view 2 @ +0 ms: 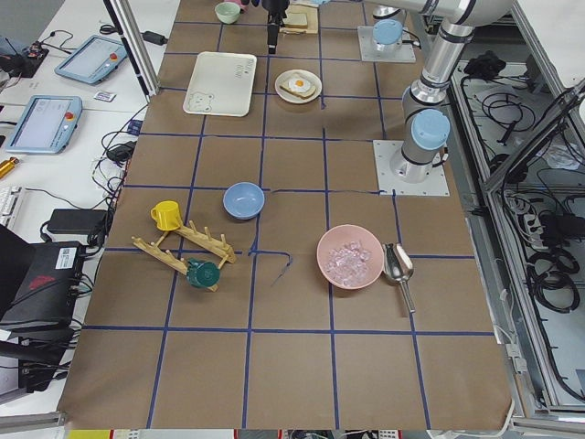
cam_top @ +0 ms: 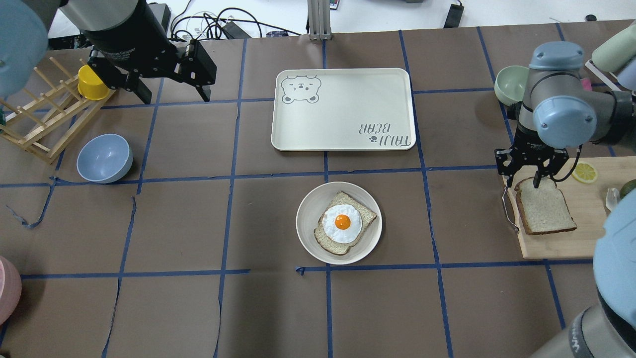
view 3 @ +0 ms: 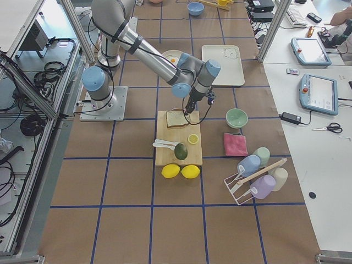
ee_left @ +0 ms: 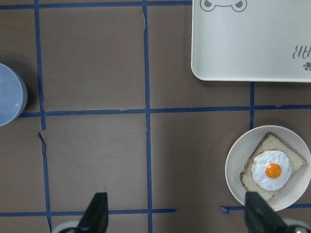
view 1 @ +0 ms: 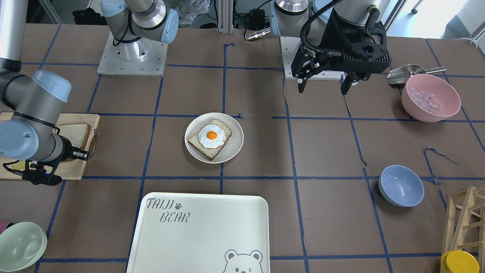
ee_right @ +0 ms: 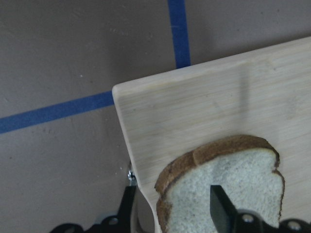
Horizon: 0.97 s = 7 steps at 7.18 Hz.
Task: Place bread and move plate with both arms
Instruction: 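Move the right gripper over the bread slice on the wooden board, then lower the right gripper and pinch the bread slice's edge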
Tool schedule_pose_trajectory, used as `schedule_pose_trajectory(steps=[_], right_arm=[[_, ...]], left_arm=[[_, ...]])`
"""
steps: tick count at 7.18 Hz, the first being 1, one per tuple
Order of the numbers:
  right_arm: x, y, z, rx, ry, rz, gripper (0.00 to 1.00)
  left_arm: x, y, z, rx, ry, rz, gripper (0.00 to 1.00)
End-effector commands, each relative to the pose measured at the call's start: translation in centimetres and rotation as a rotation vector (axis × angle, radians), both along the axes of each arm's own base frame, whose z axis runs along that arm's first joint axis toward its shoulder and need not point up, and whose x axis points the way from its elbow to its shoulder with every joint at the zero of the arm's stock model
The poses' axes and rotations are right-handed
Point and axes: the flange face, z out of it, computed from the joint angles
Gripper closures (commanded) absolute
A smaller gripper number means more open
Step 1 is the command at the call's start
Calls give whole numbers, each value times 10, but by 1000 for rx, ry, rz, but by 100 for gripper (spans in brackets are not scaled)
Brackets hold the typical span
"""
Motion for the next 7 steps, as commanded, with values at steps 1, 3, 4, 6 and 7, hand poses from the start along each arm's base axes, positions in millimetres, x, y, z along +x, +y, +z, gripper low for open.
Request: schedule_pose_trajectory(steps=[1,3,4,6,7], right_arm=[[1,5,-6,15,-2,-5,44],[2,8,-9,23,-4,-8,49],[2,8,-9,22,-3,-9,50],[2,8,-6,17,1,-11,50],[1,9,-7,24,7,-11,50]], left_arm=[[0,-1,-1,1,0,0,0],[0,0,-1,2,0,0,0],[0,-2,-3,5,0,0,0],[0,-1,-1,2,-2,-1,0],[0,-1,-2,4,0,-2,0]])
